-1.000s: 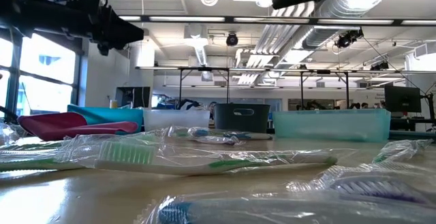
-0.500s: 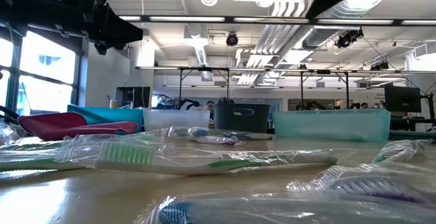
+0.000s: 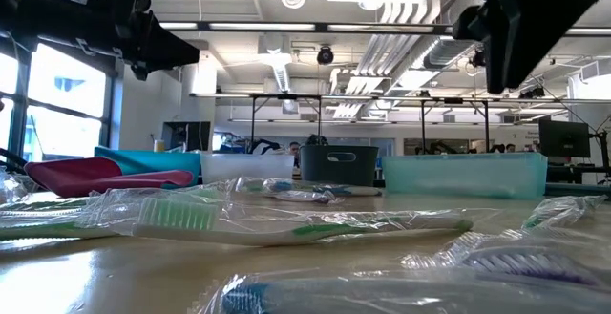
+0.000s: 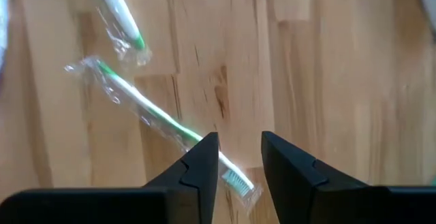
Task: Pick & Place Toothbrushes
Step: Put the green toothbrush into the dark blue bin
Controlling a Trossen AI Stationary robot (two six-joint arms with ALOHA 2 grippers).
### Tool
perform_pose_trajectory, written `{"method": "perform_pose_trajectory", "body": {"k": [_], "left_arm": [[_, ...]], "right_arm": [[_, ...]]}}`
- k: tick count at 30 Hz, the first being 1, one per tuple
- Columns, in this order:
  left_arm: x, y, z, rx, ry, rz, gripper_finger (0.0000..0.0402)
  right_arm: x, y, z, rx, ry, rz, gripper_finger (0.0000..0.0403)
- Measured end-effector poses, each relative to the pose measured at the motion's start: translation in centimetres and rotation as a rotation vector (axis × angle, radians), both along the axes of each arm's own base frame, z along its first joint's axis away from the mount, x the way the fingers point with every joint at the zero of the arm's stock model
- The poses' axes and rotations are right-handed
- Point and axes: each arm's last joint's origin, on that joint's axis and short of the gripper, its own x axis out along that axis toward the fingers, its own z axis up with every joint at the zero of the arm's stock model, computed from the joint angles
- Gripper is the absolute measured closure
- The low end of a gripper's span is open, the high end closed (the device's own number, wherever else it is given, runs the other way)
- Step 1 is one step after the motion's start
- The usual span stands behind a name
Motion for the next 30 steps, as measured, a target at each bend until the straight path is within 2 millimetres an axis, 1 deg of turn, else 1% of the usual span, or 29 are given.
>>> {"method": "perform_pose_trajectory", "body": {"k": [3, 9, 12, 17, 22, 30], "left_arm": [[0.0, 0.0, -0.1, 0.023, 0.015, -0.001, 0.0307], [0.0, 0.0, -0.4, 0.024, 0.047, -0.002, 0.0307], [0.0, 0.0, -0.4, 0.022, 0.057, -0.002, 0.0307], [0.0, 0.0, -0.6, 0.018, 0.076, -0.003, 0.0307], [-0.1, 0.0, -0.8, 0.013, 0.091, -0.003, 0.0307], [-0.1, 0.0, -0.8, 0.012, 0.091, -0.006, 0.0307]], "right_arm": [[0.6, 0.3, -1.4, -0.011, 0.052, 0.003, 0.0276], [1.4, 0.9, -4.0, 0.018, 0.18, 0.011, 0.0207], [1.5, 1.1, -5.0, 0.031, 0.24, 0.019, 0.0187], [1.5, 1.6, -6.1, -0.001, 0.283, 0.037, 0.0184], [1.6, 1.6, -6.7, -0.025, 0.295, 0.037, 0.0187], [0.6, 1.2, -8.6, -0.035, 0.323, 0.027, 0.0187]]}}
